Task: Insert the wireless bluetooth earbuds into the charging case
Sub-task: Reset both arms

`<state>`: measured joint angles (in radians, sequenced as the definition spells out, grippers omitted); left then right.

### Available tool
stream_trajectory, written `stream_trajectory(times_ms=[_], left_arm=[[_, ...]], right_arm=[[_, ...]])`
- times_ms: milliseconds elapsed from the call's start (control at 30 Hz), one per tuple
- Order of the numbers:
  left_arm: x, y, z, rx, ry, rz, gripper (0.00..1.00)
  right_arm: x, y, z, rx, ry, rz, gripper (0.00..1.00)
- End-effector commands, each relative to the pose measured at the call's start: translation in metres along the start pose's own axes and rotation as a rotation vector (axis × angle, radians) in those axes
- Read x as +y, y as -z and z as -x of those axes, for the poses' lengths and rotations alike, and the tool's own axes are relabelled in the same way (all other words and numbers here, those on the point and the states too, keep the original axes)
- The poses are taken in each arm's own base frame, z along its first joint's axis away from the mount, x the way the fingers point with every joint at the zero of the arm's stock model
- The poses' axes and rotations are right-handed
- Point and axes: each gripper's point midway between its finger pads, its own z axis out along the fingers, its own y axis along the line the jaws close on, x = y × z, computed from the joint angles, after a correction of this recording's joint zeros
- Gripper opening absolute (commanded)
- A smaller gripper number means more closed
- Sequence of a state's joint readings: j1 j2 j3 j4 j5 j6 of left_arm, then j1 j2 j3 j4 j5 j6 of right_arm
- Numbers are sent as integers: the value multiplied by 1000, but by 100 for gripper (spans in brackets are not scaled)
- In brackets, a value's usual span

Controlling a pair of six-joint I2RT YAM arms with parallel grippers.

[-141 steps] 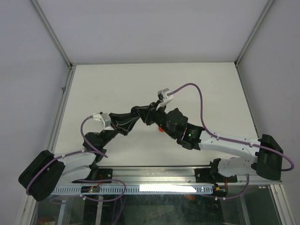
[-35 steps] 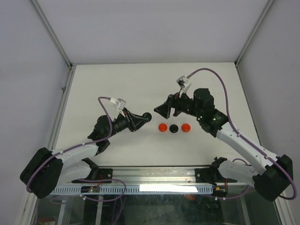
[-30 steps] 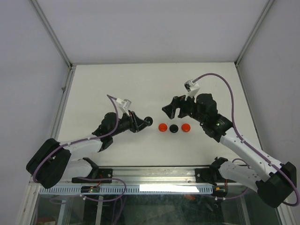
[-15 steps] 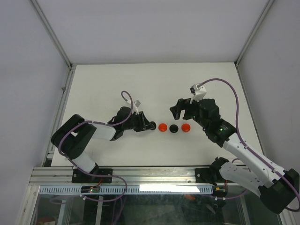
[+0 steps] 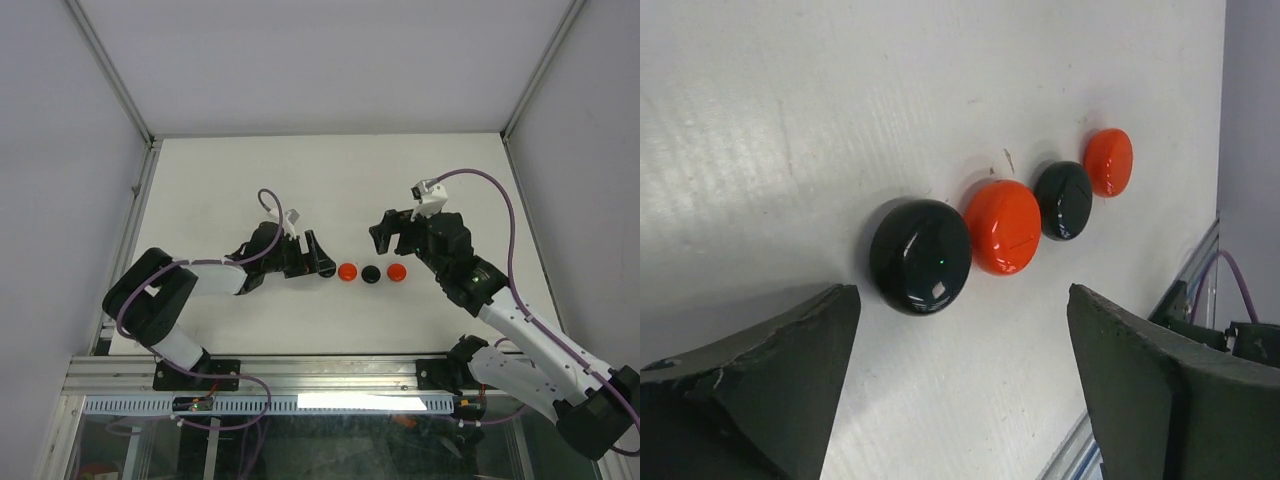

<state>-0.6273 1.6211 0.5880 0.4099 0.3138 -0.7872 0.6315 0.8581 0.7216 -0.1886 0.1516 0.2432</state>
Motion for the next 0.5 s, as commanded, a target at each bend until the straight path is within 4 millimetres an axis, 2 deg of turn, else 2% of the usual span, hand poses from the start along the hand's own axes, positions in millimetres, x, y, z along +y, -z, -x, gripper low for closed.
stream_trajectory(times_ms=[0,133,233,333,467], left_arm=[[14,22,13,-66,-59,138,89],[10,50,37,-180,-97,207,99],[11,78,57,-279,-116,294,99],[5,114,75,-374,-139,367,99],[-15,174,101,-555,-144,391,99]], right_arm=[[-10,6,18,-59,2,-56,87],[-19,12,18,-54,5,-110,92],[-32,19,15,-48,-2,-173,99],[-47,28,14,-41,-24,-265,99],[-64,42,13,-43,-32,-356,99]])
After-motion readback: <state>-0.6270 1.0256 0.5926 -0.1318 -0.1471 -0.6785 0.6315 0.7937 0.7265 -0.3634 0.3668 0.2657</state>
